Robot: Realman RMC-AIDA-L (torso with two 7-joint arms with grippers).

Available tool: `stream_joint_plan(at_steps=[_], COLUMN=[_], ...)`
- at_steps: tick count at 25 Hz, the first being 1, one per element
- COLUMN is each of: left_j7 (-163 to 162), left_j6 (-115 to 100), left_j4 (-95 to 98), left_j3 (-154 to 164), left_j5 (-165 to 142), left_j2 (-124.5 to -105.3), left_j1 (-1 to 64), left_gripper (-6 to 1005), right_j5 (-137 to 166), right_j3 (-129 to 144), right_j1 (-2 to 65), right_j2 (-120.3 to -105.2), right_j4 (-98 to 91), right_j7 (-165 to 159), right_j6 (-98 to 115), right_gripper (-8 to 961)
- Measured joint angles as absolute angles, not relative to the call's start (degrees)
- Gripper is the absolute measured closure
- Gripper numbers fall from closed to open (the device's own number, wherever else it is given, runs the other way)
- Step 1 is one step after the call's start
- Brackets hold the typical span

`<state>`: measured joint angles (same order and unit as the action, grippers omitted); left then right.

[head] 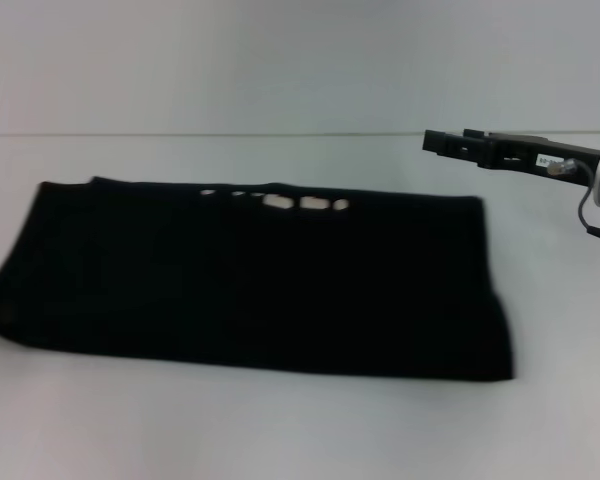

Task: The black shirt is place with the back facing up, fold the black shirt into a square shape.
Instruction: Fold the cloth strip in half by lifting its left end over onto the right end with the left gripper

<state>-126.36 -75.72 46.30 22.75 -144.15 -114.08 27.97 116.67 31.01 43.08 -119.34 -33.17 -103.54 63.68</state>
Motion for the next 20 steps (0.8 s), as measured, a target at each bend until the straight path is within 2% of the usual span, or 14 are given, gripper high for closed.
stream_joint_plan(at_steps=[4, 11, 16, 20], left_j7=[-126.65, -126.13, -126.87, -128.9], left_j6=[-75.71, -75.89, -77.17, -84.62], left_j4=[51.06, 52.27, 52.22, 52.16], left_j3=[20.11, 16.02, 16.27, 16.26], left_j5=[-145.09, -147.87, -147.26, -141.68], left_j2=[-113.84, -113.56, -113.36, -112.52], left_j1=[24.58, 23.53, 25.12, 29.19], left_gripper=[960, 959, 960, 958], right_j5=[115.35, 114.53, 114.51, 114.51], right_j3=[31.04, 31.1, 31.11, 31.04], right_j1=[44.11, 44.78, 44.4, 43.76], right_j2=[-119.45, -119.44, -119.43, -119.25], right_j4=[-32.08, -31.78, -31.78, -31.78], right_j7=[-102.49, -101.49, -101.48, -101.16], right_j6=[62.23, 61.75, 61.86, 61.71], right_gripper=[117, 115, 116, 116])
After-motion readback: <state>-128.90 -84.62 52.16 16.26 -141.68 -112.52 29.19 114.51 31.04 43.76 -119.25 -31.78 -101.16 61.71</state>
